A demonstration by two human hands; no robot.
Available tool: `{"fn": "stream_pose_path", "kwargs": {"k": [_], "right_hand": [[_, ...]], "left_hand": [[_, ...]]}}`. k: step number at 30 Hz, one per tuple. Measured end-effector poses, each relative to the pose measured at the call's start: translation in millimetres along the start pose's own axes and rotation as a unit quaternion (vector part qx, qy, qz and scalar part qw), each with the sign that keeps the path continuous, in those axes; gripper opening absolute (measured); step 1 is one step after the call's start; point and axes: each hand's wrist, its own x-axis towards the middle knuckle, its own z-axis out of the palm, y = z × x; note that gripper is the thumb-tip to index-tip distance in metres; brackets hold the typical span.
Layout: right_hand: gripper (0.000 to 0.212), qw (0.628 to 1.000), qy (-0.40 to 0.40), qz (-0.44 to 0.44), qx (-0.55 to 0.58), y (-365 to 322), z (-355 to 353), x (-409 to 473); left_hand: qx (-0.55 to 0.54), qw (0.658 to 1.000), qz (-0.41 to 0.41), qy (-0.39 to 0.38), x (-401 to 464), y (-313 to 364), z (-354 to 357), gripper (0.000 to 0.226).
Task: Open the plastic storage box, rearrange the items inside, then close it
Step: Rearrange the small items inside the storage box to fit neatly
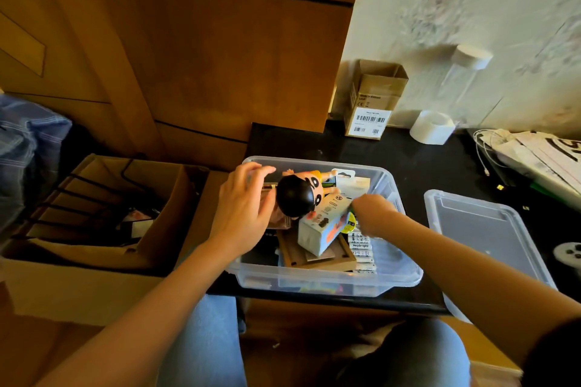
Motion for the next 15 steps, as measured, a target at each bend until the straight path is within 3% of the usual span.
{"fn": "stream_pose_path", "kwargs": {"k": [6, 13, 15], "right_hand": [[0.023, 0.989, 0.027, 0.076, 0.12, -1, 25, 23], [0.034, 0.98, 0.027, 0.039, 0.194, 4, 34, 28], [0.035, 0.977, 0.034, 0.033, 0.206, 5, 35, 28]], "left_hand": [[0.013, 0.999, -0.025, -0.028, -5, -14, 3, 0.038], [0.056, 0.976, 0.174, -0.122, -4, -4, -1, 0.05], [0.063, 0.97, 0.188, -0.144, -2, -3, 1, 0.051]]}}
